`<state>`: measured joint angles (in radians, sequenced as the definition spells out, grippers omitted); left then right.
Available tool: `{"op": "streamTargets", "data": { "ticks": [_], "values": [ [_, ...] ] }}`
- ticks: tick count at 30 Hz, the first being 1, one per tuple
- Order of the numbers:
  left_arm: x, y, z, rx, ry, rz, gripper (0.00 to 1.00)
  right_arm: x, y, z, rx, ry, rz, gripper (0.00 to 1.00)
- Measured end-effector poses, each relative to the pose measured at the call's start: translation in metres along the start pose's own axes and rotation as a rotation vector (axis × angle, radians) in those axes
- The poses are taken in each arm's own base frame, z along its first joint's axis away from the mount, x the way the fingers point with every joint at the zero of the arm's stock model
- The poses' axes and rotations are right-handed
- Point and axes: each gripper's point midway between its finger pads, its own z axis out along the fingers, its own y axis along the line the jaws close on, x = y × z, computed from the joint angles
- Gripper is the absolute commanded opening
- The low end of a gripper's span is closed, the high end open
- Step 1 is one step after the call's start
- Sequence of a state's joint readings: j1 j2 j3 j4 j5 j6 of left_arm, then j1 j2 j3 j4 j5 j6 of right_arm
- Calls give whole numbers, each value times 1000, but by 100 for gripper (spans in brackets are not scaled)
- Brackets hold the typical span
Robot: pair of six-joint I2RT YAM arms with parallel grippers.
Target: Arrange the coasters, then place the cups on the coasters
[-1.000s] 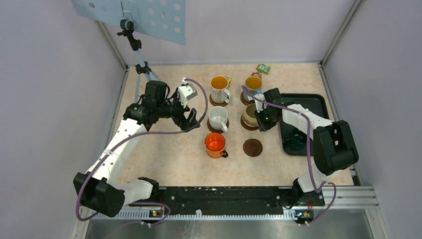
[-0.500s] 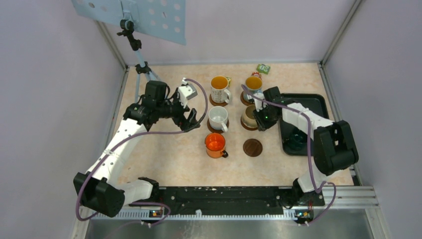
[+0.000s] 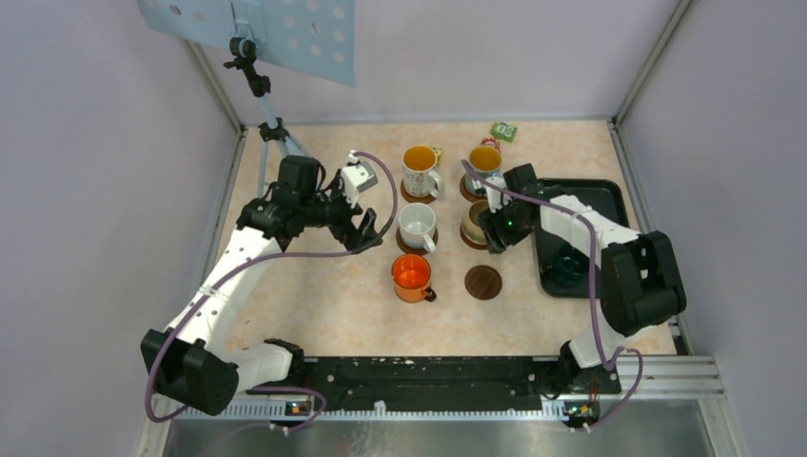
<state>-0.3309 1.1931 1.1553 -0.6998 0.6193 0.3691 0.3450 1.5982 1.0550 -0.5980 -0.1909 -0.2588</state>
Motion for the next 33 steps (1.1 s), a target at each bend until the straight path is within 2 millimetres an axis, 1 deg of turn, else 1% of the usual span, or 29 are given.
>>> {"op": "streamTargets", "data": {
  "ticks": [3, 7, 11, 12, 13, 15, 17, 20, 23, 25, 26, 29, 33],
  "values": [
    [0, 0, 0, 0, 0, 0, 99, 4, 3, -5, -8, 11, -1, 66],
    [-1, -1, -2, -2, -4, 3, 99, 4, 6, -22, -4, -3, -11, 66],
    [-3, -1, -4, -8, -12, 10, 99, -5, 6, -54, 17, -60, -30, 66],
    [-3, -2, -5, -9, -14, 12, 99, -9, 6, -70, 25, -87, -40, 64],
    [-4, -2, -6, -10, -16, 13, 99, -9, 4, -75, 31, -95, -39, 62],
    [-4, -2, -6, -10, -18, 15, 99, -8, -3, -96, 47, -115, -43, 55],
    [-5, -3, -6, -11, -19, 16, 99, -4, -9, -112, 64, -118, -41, 52],
    [-5, -3, -7, -11, -20, 16, 99, 13, -12, -127, 78, -82, -41, 49],
    [-5, -3, -7, -11, -22, 18, 99, 34, -6, -134, 73, -18, -61, 47],
    [-5, -4, -8, -11, -24, 19, 99, 54, -1, -136, 63, 32, -72, 46],
    [-6, -4, -8, -9, -25, 20, 99, 65, 2, -136, 55, 65, -73, 46],
    [-6, -4, -8, -9, -27, 21, 99, 90, 6, -132, 44, 142, -77, 44],
    [-6, -4, -8, -8, -28, 21, 99, 123, 2, -120, 50, 246, -72, 41]
  ]
}}
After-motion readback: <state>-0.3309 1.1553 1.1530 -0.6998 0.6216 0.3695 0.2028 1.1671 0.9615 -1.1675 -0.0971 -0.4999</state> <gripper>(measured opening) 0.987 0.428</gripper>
